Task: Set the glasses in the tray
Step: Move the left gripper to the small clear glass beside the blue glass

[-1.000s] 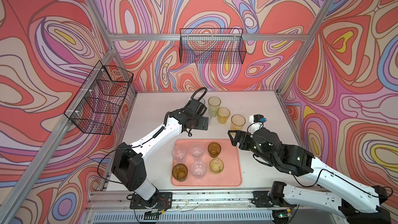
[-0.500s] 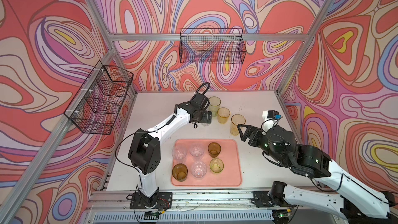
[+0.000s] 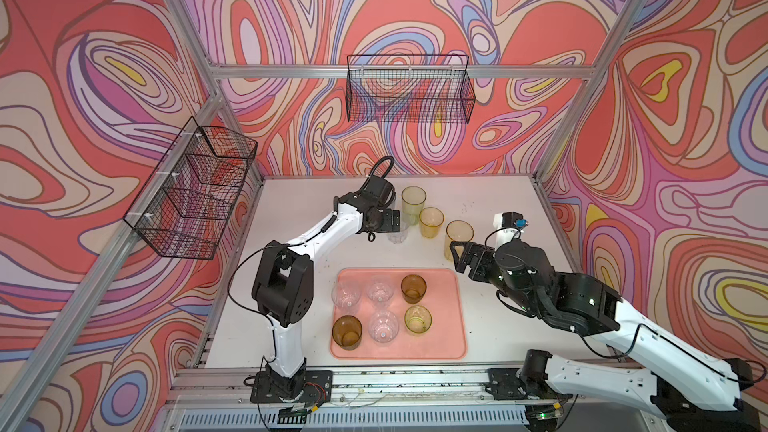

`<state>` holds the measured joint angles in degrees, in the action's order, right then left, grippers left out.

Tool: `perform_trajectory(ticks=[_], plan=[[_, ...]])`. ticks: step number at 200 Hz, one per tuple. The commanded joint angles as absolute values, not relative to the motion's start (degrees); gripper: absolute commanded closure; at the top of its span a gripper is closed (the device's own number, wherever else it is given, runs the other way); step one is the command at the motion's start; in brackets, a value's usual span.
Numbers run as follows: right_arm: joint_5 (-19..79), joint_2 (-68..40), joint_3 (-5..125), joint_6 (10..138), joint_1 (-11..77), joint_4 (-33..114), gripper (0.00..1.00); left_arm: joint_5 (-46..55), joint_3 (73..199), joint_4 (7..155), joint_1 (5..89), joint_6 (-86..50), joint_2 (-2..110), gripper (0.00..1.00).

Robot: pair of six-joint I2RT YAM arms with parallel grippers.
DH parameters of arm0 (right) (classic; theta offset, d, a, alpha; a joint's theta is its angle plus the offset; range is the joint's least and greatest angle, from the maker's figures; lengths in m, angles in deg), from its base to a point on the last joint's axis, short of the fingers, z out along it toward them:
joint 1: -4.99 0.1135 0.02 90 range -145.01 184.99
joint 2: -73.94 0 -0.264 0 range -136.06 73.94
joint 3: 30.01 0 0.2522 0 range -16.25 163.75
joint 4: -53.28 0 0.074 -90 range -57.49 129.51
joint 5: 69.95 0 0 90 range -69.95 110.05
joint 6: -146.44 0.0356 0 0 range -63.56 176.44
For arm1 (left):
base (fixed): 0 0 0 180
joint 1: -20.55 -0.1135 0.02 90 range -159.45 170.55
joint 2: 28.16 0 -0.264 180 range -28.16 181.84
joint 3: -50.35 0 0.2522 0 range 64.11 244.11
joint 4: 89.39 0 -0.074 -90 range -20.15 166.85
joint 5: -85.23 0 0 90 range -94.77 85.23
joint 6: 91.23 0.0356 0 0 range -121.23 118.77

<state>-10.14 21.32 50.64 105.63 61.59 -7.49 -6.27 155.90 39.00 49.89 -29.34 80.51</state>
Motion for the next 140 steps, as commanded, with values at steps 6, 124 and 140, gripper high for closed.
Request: perform_trajectory(ticks=[6,124,140], plan=[[-11.5,21.0,51.6,105.5,61.4,-7.9,0.02,-6.4,157.0,40.0,49.8,-29.4,82.0,0.01],[-12.2,25.5,46.9,105.6,61.4,-5.9,0.02,-7.2,160.2,41.2,49.5,-29.3,85.9,0.07],[-11.9,26.2,45.8,105.7,61.4,-5.5,0.02,-7.6,160.8,41.2,49.4,-29.2,86.5,0.15]])
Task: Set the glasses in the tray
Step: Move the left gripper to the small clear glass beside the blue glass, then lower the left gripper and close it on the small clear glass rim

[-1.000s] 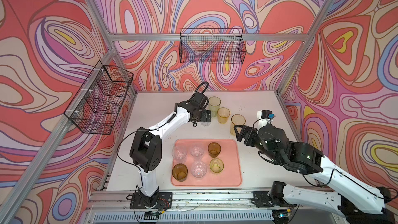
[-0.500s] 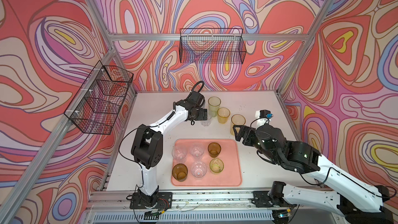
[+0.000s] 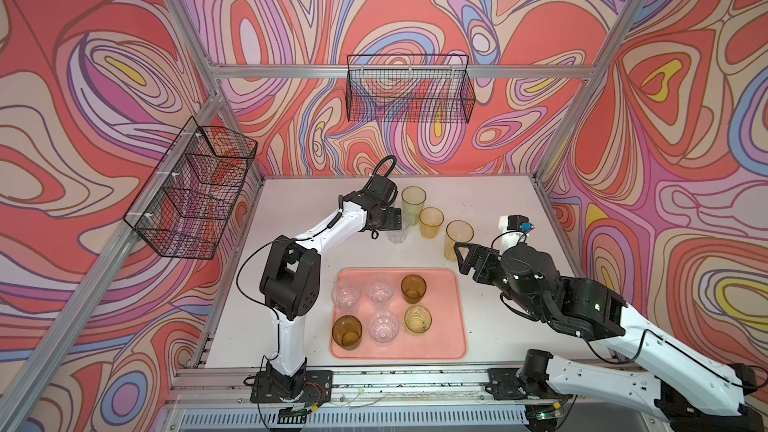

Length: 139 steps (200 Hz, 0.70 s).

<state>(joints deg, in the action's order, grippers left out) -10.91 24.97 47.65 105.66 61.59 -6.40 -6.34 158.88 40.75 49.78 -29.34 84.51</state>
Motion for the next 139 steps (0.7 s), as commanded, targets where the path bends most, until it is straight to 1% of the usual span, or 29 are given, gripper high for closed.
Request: perform_trajectory(ticks=[1,15,26,44,71,91,101,106,121,139], plan=[[-11.9,26.2,45.7,105.7,61.5,-5.5,0.02,-7.7,160.9,41.2,49.4,-29.2,86.5,0.16],[-11.3,26.1,45.5,105.8,61.4,-5.6,0.01,-7.7,161.6,41.2,49.3,-29.2,87.1,0.29],[-10.9,25.8,45.3,105.8,61.4,-5.8,0.02,-7.8,162.1,41.2,49.2,-29.1,87.6,0.37],[-10.7,24.9,45.2,105.5,61.5,-6.2,0.02,-7.9,163.1,40.8,49.2,-28.7,88.4,0.46],[-10.5,24.4,45.0,104.9,61.5,-6.5,0.02,-8.6,164.4,39.9,49.2,-28.2,89.8,0.50],[-10.7,24.8,44.2,104.6,61.5,-5.8,0.02,-8.7,164.5,40.0,49.2,-28.2,90.4,0.56],[-10.3,25.4,43.3,104.6,61.5,-4.8,0.02,-8.5,164.4,40.2,49.2,-28.3,90.7,0.63],[-10.2,25.7,42.7,104.6,61.5,-4.2,0.02,-8.1,164.4,40.2,49.2,-28.3,91.0,0.64],[-9.9,26.4,41.4,105.0,61.4,-3.3,0.02,-7.7,164.9,40.0,49.2,-28.3,91.7,0.68],[-10.1,26.7,40.6,105.6,61.4,-3.7,0.02,-7.7,165.2,40.0,49.2,-28.3,92.3,0.68]])
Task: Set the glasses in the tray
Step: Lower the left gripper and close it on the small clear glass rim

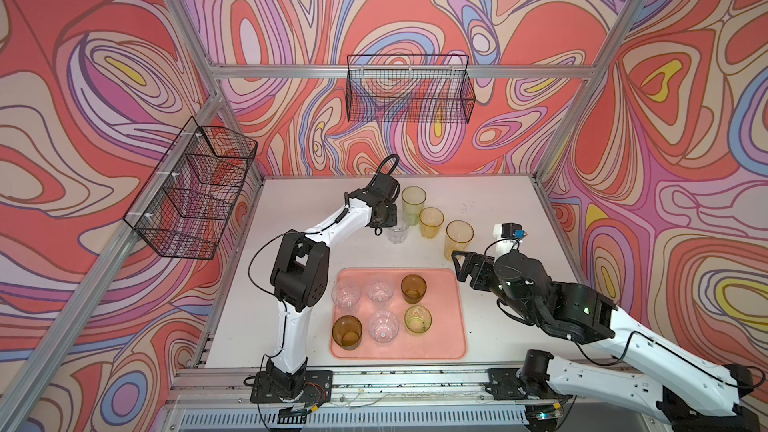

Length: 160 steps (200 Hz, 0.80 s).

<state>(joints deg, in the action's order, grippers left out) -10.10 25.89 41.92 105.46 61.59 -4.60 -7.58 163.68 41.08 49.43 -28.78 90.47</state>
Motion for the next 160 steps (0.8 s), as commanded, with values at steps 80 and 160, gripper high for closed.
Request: perform_trajectory(ticks=[80,160], plan=[[-11.6,28.2,38.4,108.1,61.4,-5.2,0.02,-8.0,167.9,38.8,49.2,-27.7,95.0,0.84],[-11.9,31.7,35.4,109.8,61.4,-5.1,0.02,-4.9,161.7,39.6,49.3,-29.1,90.8,1.00]])
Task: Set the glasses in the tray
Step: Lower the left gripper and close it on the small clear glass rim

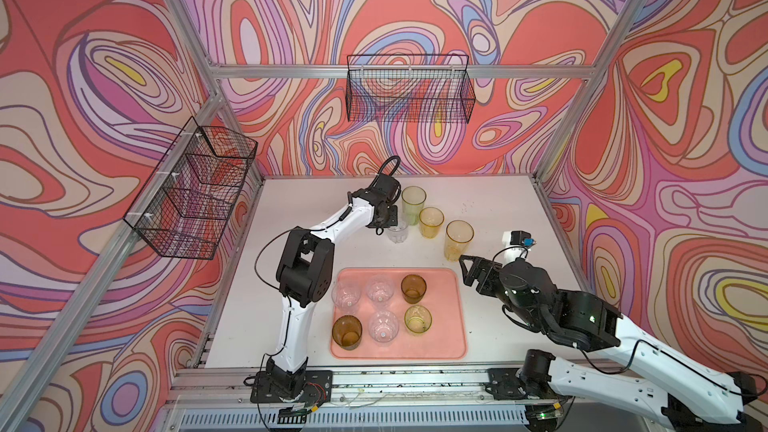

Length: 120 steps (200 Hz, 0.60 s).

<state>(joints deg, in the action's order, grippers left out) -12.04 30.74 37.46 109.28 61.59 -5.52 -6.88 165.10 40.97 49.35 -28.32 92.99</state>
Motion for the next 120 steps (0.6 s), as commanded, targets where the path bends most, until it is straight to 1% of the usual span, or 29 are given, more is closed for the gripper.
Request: perform_trajectory(ticks=[1,81,120], plan=[[-11.8,31.6,35.4,109.8,61.4,-5.0,0.02,-4.9,161.4,39.7,49.3,-29.1,90.7,1.00],[-9.4,27.1,36.2,108.9,61.4,-3.9,0.02,-5.4,156.0,41.2,49.3,-29.0,85.1,1.00],[-10.9,25.7,36.0,108.4,61.4,-4.4,0.02,-5.4,153.9,42.3,49.3,-29.2,82.1,1.00]])
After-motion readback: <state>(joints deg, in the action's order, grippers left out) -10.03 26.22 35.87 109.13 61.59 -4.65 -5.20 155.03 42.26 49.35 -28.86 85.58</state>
